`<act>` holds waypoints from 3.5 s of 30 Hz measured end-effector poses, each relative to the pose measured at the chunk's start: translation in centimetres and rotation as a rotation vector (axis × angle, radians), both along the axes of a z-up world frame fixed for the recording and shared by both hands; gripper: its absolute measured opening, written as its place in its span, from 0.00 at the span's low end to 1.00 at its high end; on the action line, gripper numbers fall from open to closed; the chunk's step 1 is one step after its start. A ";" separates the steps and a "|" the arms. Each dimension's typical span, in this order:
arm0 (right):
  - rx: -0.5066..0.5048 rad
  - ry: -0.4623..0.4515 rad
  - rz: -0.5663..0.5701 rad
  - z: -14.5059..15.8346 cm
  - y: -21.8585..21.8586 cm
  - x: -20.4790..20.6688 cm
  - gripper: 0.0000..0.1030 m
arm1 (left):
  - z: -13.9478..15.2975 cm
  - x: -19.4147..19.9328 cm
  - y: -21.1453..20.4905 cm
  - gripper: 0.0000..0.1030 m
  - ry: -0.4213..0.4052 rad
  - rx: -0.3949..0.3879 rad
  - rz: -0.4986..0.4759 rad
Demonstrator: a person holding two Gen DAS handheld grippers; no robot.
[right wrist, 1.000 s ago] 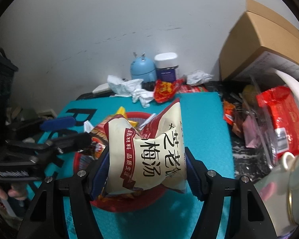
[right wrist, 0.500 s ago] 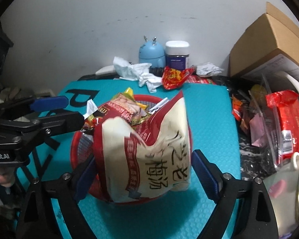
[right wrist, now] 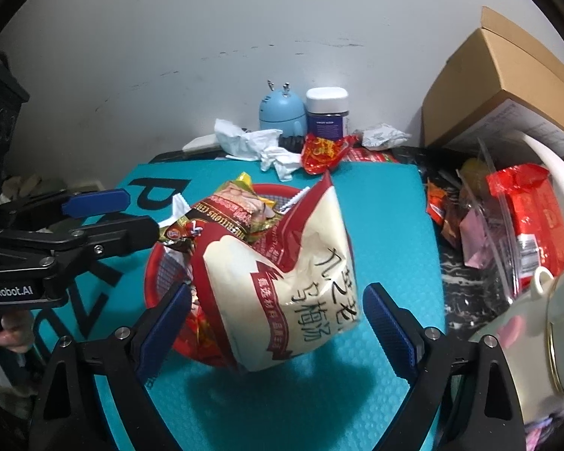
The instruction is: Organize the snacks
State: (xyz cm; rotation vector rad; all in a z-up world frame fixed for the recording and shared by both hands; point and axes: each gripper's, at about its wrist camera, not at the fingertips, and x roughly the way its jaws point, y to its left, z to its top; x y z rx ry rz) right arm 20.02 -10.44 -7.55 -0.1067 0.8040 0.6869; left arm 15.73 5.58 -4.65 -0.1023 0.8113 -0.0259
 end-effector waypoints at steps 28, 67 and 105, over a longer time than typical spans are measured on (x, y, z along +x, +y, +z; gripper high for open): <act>0.088 -0.278 -0.118 11.7 -4.3 -10.2 0.91 | 8.7 -9.0 -3.8 0.65 -0.206 0.038 -0.013; 0.066 -0.274 -0.317 10.0 -9.8 -25.1 0.92 | 7.3 -22.0 -7.9 0.80 -0.241 0.003 -0.012; 0.043 -0.254 -0.314 9.2 -10.2 -24.4 0.92 | 6.1 -21.7 -8.4 0.80 -0.188 0.024 0.014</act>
